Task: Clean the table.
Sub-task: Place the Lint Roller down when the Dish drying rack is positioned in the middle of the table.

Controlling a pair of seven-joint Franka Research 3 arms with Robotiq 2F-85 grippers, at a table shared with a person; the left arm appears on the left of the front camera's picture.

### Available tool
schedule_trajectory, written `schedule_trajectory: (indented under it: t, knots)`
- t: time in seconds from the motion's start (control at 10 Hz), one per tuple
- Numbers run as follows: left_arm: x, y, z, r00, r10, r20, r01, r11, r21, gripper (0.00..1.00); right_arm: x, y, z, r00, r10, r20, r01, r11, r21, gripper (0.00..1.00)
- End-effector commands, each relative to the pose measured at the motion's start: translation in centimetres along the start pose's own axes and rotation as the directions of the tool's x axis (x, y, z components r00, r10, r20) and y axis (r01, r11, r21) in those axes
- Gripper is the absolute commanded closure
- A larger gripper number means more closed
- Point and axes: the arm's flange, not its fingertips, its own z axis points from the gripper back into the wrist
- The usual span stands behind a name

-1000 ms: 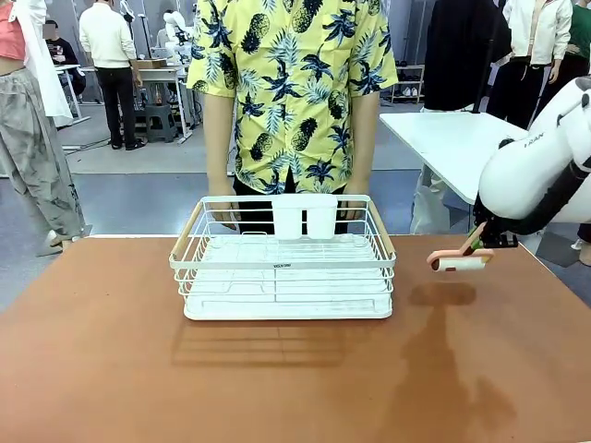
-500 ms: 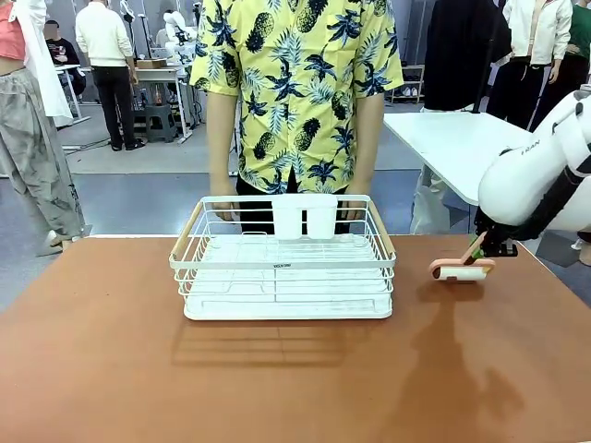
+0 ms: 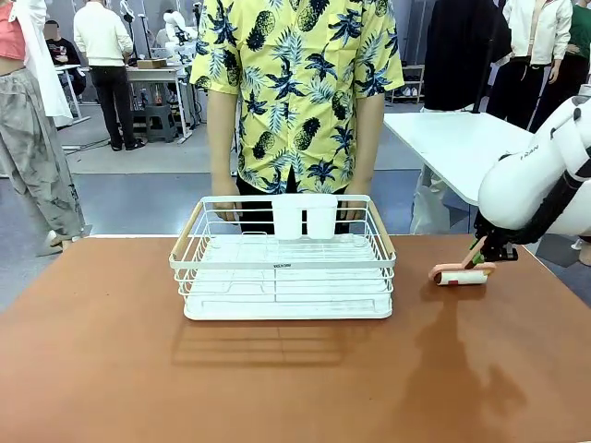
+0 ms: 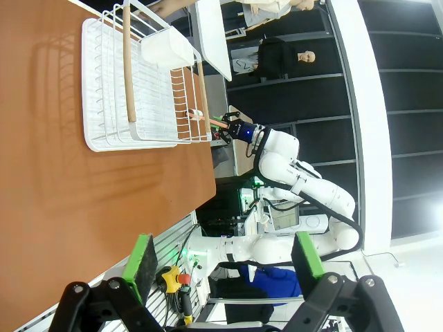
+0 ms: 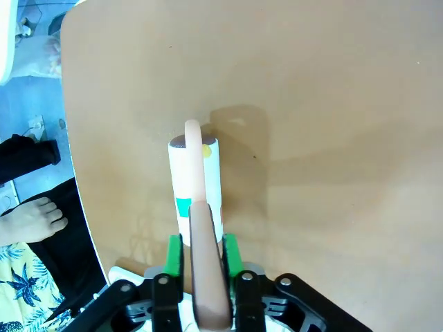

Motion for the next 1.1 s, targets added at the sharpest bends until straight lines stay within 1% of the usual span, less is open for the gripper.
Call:
schedule_trajectory:
  t: [0.0,0.1,0.2,0.3,0.4,0.6,0.7,0.8,1.0]
  knots:
    - [0.0,-0.1,0.2,1.000,-0.005,0.001,0.005,1.000,-0.013,0.00,-1.6,-0.2,-0.7,0.998,-0.058,0.024,0.056,0.997,0.053,0.29]
    - [0.0,-0.1,0.2,1.000,-0.005,0.001,0.005,1.000,-0.013,0.00,-1.5,-0.2,-0.4,0.998,-0.062,0.005,0.062,0.998,0.028,0.39]
    - [0.0,-0.1,0.2,1.000,-0.005,0.001,0.005,1.000,-0.013,0.00,-1.3,-0.4,0.0,0.998,-0.066,-0.001,0.066,0.998,0.019,0.00]
    - [0.0,-0.1,0.2,1.000,-0.005,0.001,0.005,1.000,-0.013,0.00,-1.4,-0.7,1.1,0.998,-0.059,-0.003,0.059,0.998,-0.004,0.03]
    - [0.0,-0.1,0.2,1.000,-0.005,0.001,0.005,1.000,-0.013,0.00,-1.6,-0.9,2.4,0.999,-0.046,-0.018,0.045,0.998,-0.039,0.00]
    - [0.0,-0.1,0.2,1.000,-0.005,0.001,0.005,1.000,-0.013,0.00,-1.7,-0.8,5.2,1.000,-0.002,-0.002,0.002,0.994,-0.111,0.00]
    - [0.0,-0.1,0.2,1.000,-0.005,0.001,0.005,1.000,-0.013,0.00,-2.1,-0.7,6.4,1.000,0.017,-0.016,-0.019,0.989,-0.149,0.00]
    - [0.0,-0.1,0.2,1.000,-0.005,0.001,0.005,1.000,-0.013,0.00,-2.4,-0.5,7.3,0.999,0.035,-0.004,-0.035,0.987,-0.156,0.00]
    - [0.0,-0.1,0.2,1.000,-0.005,0.001,0.005,1.000,-0.013,0.00,-2.6,-0.1,7.9,0.999,0.040,0.003,-0.039,0.984,-0.171,0.00]
